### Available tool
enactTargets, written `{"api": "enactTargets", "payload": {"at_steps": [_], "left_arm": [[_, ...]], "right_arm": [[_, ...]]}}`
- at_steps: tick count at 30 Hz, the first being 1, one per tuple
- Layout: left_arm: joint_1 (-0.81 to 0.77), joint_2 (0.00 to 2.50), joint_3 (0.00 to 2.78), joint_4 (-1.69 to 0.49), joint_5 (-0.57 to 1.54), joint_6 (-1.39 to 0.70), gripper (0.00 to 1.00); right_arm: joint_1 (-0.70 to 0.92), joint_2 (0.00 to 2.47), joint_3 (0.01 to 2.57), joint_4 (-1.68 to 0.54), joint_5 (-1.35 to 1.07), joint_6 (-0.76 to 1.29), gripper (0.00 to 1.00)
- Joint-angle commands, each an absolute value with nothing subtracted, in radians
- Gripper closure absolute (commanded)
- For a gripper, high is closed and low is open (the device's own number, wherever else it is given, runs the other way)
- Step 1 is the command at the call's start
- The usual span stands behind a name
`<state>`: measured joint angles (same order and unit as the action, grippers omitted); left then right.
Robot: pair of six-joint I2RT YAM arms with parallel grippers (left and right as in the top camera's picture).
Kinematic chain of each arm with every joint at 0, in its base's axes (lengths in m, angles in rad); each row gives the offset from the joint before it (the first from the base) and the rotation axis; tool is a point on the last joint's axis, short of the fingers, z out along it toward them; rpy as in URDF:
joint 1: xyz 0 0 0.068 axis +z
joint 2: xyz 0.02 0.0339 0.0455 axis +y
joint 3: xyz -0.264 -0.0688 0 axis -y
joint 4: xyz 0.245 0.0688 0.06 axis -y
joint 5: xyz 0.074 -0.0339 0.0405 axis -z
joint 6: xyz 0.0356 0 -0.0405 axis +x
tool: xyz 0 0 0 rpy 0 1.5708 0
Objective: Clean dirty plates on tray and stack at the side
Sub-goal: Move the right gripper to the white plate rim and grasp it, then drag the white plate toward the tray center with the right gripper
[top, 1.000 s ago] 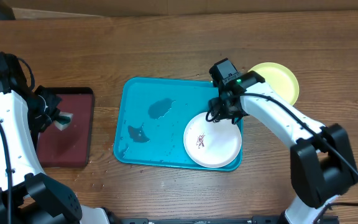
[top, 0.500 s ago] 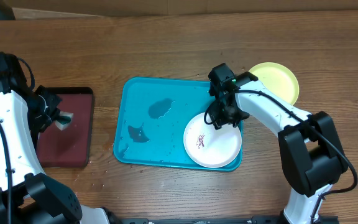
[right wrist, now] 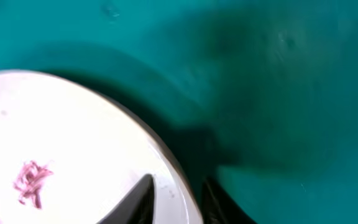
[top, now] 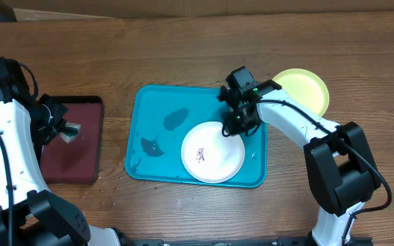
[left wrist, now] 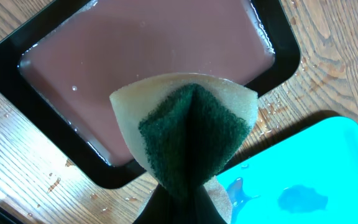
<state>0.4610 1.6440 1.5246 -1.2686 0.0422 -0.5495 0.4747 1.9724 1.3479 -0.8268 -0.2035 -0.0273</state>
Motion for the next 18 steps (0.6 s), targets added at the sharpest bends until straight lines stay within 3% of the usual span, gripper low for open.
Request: {"api": "enactTargets", "payload": {"at_steps": [1,3,4,8,13,18], "left_arm": [[0.471,1.647,1.518,-1.266,0.053,-0.537,0.96],[0.471,1.647,1.518,-1.266,0.052,-0.529,0.96],[0.471,1.647,1.518,-1.264,0.052,-0.526,0.96],[0.471,1.647,1.518,-1.262,0.052,-0.519,0.96],[0.471,1.647,1.518,-1.258,0.053,-0.519,0.96],[0.471,1.647,1.518,-1.258,0.053,-0.519,0.96]], "right_arm": [[0.514,1.976,1.377,-0.775,-0.269,0.117,0.70],[0.516,1.975,1.430,-0.813,-0.268,0.196,0.68],[0.514,1.969,1.536,-0.941,-0.249,0.260,0.53],[0.495,1.942,1.663,-1.166,-0.145,0.353,0.47],[0.495,1.934,1.588,-1.258,-0.142,0.458,0.48],[0.527,1.934,1.418,-1.171,-0.157,0.638,0.48]]}}
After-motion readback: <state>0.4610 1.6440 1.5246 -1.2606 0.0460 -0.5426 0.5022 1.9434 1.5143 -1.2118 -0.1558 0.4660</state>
